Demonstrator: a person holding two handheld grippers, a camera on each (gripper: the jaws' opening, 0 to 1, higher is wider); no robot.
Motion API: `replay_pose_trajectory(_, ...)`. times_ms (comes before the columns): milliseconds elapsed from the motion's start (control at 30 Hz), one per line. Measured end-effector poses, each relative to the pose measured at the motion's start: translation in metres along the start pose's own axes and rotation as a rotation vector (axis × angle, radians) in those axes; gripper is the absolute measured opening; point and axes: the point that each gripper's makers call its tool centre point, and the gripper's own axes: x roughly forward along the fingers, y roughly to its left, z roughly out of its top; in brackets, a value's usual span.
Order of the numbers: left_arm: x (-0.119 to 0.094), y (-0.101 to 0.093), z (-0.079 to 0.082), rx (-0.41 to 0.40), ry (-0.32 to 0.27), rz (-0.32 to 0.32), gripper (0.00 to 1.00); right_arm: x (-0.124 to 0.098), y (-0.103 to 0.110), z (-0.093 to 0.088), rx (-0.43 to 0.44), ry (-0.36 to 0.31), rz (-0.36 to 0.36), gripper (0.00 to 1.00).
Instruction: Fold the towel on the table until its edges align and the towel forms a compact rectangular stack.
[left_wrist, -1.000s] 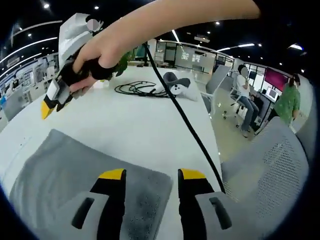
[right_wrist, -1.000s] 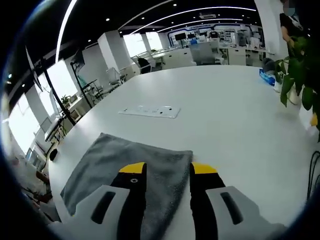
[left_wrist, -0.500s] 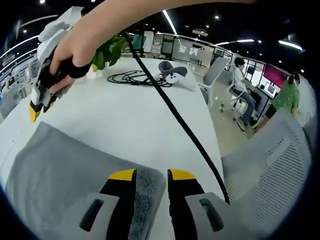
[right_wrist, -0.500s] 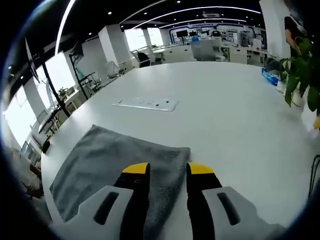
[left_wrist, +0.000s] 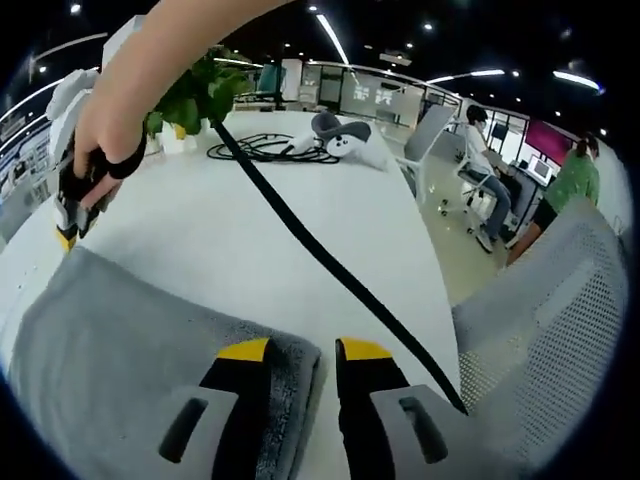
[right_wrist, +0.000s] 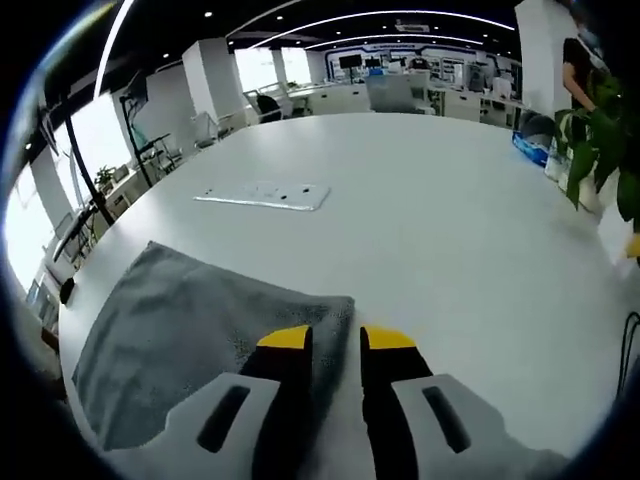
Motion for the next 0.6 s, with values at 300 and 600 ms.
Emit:
replay_pose_trajectory(300, 0.003, 0.001, -0.002, 0.003, 0.000, 0.026, 0.26, 0.008, -0.005, -0.001, 0.032, -0.018, -0.005, 0.09)
replay_pose_trajectory(600, 0.006, 0.005, -0.002, 0.077, 0.011, 0.073, 0.20, 0.015, -0.005, -0.003, 0.046, -0.036, 0.016, 0.04)
